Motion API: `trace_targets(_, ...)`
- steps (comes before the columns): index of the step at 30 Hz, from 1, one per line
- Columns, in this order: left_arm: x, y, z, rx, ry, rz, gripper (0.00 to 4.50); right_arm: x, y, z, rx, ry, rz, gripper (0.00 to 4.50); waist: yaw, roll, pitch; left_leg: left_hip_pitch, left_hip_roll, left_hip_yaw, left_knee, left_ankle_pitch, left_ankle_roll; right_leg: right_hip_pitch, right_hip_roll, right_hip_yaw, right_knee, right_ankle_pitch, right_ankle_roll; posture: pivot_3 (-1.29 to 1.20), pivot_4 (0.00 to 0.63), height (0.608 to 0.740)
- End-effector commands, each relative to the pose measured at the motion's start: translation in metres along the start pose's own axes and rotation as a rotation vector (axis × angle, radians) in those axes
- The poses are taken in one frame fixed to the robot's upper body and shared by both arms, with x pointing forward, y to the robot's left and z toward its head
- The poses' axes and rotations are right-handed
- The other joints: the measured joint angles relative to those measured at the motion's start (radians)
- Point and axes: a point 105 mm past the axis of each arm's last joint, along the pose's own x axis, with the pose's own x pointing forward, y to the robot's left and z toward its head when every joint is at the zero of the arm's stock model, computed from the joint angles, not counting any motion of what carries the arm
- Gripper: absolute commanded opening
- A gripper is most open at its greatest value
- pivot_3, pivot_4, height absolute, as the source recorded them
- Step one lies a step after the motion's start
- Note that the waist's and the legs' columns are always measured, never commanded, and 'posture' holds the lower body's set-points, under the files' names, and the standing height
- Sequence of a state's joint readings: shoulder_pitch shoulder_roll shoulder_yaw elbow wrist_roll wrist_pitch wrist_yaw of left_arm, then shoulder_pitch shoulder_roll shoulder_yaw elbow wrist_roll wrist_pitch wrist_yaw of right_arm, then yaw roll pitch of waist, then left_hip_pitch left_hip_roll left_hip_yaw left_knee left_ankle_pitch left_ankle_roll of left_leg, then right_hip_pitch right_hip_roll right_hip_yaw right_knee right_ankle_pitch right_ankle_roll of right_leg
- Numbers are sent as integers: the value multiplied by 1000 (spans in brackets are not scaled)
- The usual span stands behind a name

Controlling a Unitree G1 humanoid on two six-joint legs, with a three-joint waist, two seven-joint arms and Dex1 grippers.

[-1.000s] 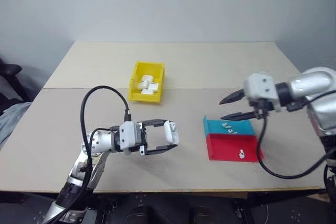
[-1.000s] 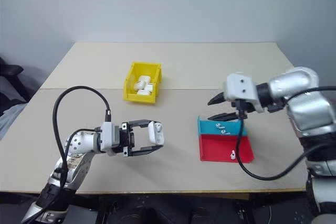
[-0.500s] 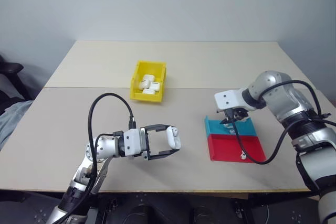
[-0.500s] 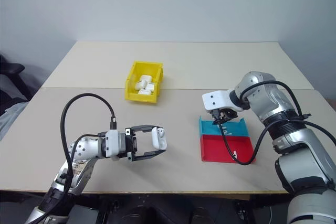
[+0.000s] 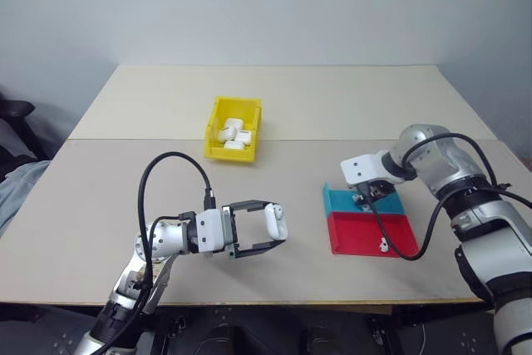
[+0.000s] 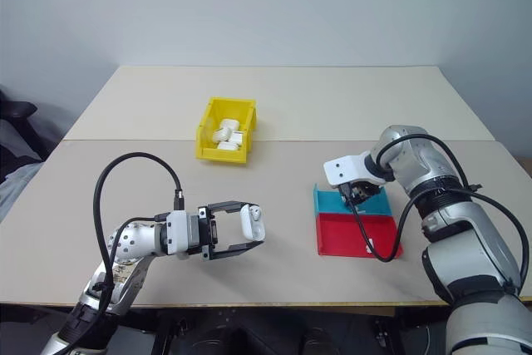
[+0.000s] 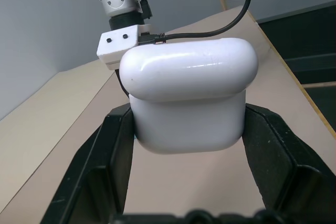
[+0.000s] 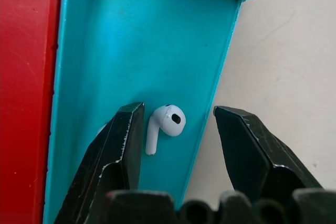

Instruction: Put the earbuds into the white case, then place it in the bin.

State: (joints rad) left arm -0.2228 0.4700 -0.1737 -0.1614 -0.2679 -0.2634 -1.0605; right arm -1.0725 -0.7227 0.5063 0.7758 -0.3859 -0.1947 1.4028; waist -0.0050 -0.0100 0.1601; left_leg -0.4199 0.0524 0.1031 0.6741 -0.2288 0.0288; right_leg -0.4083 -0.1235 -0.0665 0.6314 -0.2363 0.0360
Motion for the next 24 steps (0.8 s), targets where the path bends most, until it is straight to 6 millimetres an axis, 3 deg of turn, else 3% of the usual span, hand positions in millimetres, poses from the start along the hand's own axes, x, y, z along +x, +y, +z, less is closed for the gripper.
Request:
trace_targets(1, 2, 3, 11, 57, -28, 0, 2788, -10, -8, 0, -27, 14, -24, 2586, 0, 0, 0, 0, 0, 0, 0, 0, 0, 0, 0, 0, 0, 0, 0, 0, 150, 740)
trace_targets(13, 3, 3, 11, 56, -31, 4, 2788, -8, -6, -4, -24, 24, -6, 2586, -1, 0, 0, 0, 0, 0, 0, 0, 0, 0, 0, 0, 0, 0, 0, 0, 150, 740)
trace_targets(16, 3, 2, 11, 55, -30, 3, 2788, -7, -5, -5, -17, 23, -11, 2056, -1, 0, 0, 0, 0, 0, 0, 0, 0, 0, 0, 0, 0, 0, 0, 0, 150, 740)
trace_targets(24, 4, 3, 11, 56, -36, 1, 2788, -6, -5, -5, -16, 25, -15, 2056, -2, 0, 0, 0, 0, 0, 0, 0, 0, 0, 0, 0, 0, 0, 0, 0, 150, 740)
